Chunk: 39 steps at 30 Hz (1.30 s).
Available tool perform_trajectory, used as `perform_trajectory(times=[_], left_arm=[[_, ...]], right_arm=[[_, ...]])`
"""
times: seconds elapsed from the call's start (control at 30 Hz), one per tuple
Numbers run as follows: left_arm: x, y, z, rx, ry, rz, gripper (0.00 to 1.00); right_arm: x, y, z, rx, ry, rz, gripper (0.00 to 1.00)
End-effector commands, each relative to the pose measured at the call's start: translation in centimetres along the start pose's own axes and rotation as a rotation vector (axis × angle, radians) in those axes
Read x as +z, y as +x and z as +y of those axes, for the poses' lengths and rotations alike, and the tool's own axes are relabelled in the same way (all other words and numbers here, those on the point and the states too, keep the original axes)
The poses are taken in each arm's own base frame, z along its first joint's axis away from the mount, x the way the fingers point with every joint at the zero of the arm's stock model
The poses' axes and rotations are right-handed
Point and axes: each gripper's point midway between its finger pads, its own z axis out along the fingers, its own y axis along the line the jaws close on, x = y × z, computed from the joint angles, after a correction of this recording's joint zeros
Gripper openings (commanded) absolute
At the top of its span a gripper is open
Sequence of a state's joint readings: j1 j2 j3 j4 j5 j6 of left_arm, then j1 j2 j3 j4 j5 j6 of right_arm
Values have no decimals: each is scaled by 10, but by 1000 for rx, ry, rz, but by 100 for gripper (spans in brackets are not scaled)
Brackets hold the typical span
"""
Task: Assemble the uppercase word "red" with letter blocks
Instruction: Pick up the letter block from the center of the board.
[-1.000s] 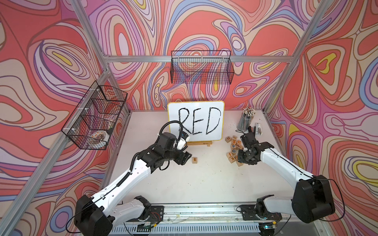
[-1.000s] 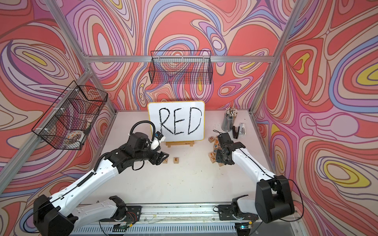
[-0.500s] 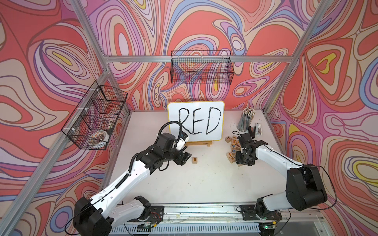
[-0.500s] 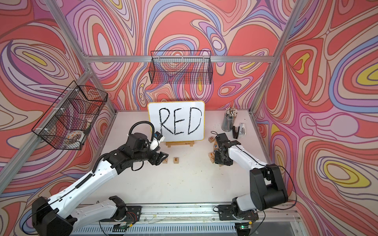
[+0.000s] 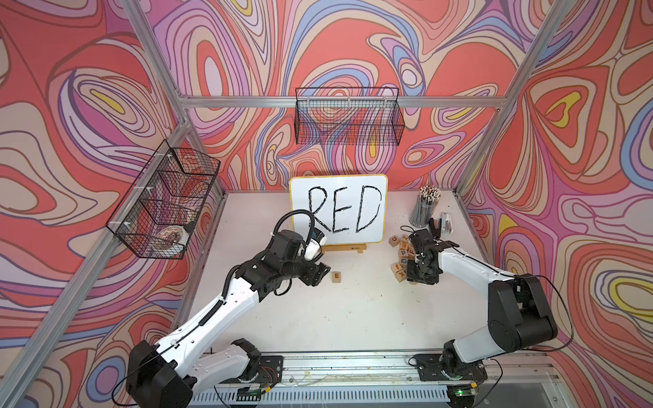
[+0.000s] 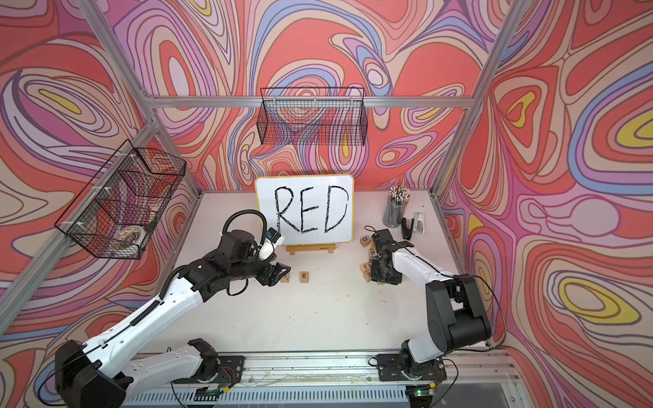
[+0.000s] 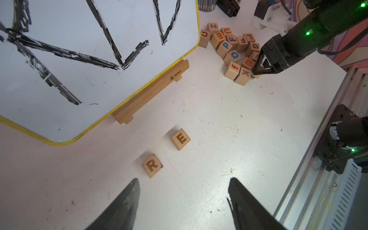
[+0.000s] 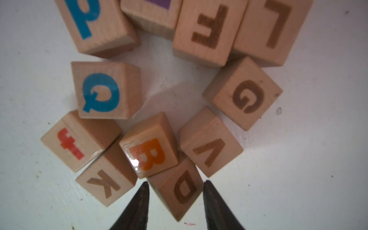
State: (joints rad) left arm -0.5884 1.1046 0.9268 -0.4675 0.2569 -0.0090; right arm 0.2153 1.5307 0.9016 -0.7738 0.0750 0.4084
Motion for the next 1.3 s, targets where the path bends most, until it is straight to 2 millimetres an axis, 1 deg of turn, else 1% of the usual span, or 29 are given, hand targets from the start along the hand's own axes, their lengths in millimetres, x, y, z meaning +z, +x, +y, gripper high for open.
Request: perform_trajectory(times=[0.0, 0.17, 0.37, 0.63, 0.77, 0.93, 1.27], left_arm=[[0, 3, -1, 26, -2, 3, 73], [0, 3, -2, 25, -1, 6, 73], [-1, 3, -1, 26, -3, 3, 73], [-3, 1, -2, 26, -1, -6, 73], [-4, 1, -3, 28, -1, -7, 73], [-4, 2, -2, 29, -6, -6, 73], [-3, 3, -1, 29, -8, -1, 73]], right_arm=[[-4, -7, 4, -6, -22, -18, 46], [-12, -12, 4, -17, -21, -35, 46], [-19, -17, 11, -27, -56, -48, 46], [-22, -15, 9, -32, -49, -43, 48], [-16, -11, 9, -45, -42, -18, 48], [-10, -12, 12, -50, -54, -4, 48], [-5, -11, 12, -49, -48, 11, 49]])
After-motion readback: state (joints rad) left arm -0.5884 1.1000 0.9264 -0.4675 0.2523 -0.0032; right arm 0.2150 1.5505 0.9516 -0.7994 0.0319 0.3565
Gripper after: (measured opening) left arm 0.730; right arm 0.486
